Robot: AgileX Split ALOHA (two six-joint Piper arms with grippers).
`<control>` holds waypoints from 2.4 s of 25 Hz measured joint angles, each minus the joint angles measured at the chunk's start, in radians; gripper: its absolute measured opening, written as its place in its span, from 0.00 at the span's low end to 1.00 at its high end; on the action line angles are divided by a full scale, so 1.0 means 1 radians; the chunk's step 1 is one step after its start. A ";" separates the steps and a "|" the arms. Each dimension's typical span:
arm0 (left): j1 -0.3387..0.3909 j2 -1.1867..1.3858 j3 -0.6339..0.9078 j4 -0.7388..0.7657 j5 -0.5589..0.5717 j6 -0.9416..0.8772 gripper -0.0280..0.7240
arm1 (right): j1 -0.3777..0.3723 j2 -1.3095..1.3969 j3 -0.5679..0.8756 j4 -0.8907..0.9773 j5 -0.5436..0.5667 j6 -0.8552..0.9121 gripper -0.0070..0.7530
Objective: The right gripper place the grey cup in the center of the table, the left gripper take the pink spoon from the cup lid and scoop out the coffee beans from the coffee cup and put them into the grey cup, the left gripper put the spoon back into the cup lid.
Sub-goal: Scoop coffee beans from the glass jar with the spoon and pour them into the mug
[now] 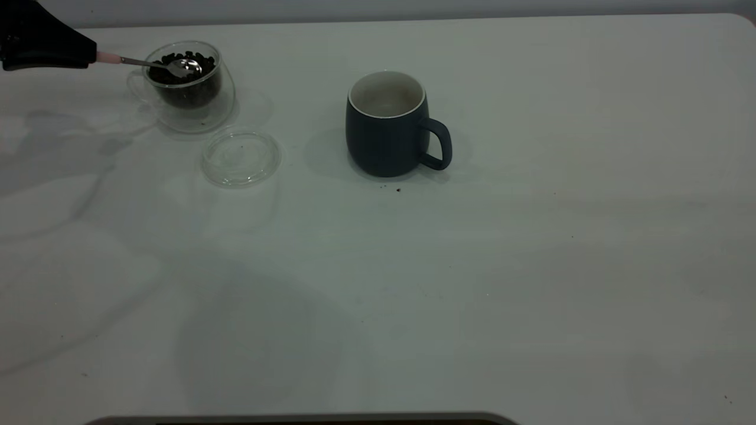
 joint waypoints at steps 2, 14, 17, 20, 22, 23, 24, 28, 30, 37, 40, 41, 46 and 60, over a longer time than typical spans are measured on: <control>0.000 0.006 0.000 0.000 0.008 -0.038 0.21 | 0.000 0.000 0.000 0.000 0.000 0.000 0.79; 0.002 0.041 0.000 -0.010 0.050 -0.187 0.21 | 0.000 0.000 0.000 0.000 0.000 0.000 0.79; 0.009 0.041 0.000 -0.010 0.057 -0.207 0.21 | 0.000 0.000 0.000 0.000 0.000 0.000 0.79; 0.032 0.041 0.000 -0.010 0.081 -0.216 0.21 | 0.000 0.000 0.000 0.000 0.000 0.000 0.79; 0.050 0.041 0.000 -0.010 0.104 -0.218 0.21 | 0.000 0.000 0.000 0.000 0.000 0.000 0.79; 0.059 0.041 0.000 -0.010 0.113 -0.218 0.21 | 0.000 0.000 0.000 0.000 0.000 0.000 0.79; 0.067 0.041 0.000 -0.010 0.121 -0.219 0.21 | 0.000 0.000 0.000 0.000 0.000 0.000 0.79; 0.091 0.055 0.000 -0.023 0.156 -0.219 0.21 | 0.000 0.000 0.000 0.000 0.000 0.000 0.79; 0.095 0.073 0.000 -0.041 0.175 -0.212 0.21 | 0.000 0.000 0.000 0.000 0.000 0.000 0.79; 0.095 0.110 0.000 -0.120 0.224 -0.161 0.21 | 0.000 0.000 0.000 0.000 0.000 0.000 0.79; 0.095 0.110 0.000 -0.133 0.232 -0.158 0.21 | 0.000 0.000 0.000 0.000 0.000 0.000 0.79; 0.095 0.110 0.000 -0.133 0.232 -0.158 0.21 | 0.000 0.000 0.000 0.000 0.000 0.000 0.79; 0.095 0.110 0.000 -0.134 0.244 -0.156 0.21 | 0.000 0.000 0.000 0.000 0.000 0.000 0.79; 0.123 0.110 0.000 -0.171 0.371 -0.156 0.21 | 0.000 0.000 0.000 0.000 0.000 0.000 0.79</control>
